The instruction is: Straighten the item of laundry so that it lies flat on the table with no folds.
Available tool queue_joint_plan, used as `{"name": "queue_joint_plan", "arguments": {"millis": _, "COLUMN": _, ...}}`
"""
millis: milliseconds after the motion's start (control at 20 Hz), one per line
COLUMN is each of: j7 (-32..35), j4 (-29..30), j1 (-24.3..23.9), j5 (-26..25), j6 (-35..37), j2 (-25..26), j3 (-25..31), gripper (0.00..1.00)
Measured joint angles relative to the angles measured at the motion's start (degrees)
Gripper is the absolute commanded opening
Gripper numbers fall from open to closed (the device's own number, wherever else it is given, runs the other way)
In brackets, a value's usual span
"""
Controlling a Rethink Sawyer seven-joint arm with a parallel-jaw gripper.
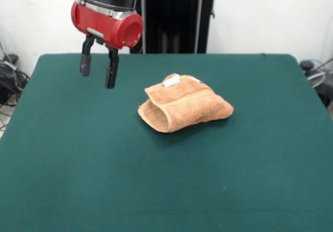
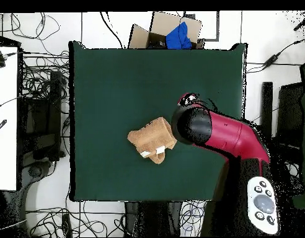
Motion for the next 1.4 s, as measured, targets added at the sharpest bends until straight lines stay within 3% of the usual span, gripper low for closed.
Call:
{"name": "queue_joint_plan", "arguments": {"millis": 100, "j7": -0.01, "j4": -0.65, "j1": 0.01, "j5": -0.22, "j6": 1.79, "j2": 0.11, "j3": 0.01, "gripper": 1.00}}
{"name": "queue_joint_plan", "arguments": {"millis": 500, "j7": -0.04, "j4": -7.22, "j1": -0.45, "j5": -1.98, "j6": 24.81, "j2": 0.63, "j3": 0.08, "gripper": 1.00}}
{"name": "queue_joint_plan", "arguments": {"millis": 700, "j7": -0.04, "j4": -8.94, "j1": -1.03, "j5": -2.18, "j6": 27.89, "j2": 0.65, "j3": 0.45, "gripper": 1.00}}
{"name": "queue_joint_plan", "arguments": {"millis": 1400, "j7": -0.44, "j4": -12.82, "j1": -2.80, "j5": -2.37, "j6": 27.90, "j2": 1.57, "j3": 3.49, "gripper": 1.00}}
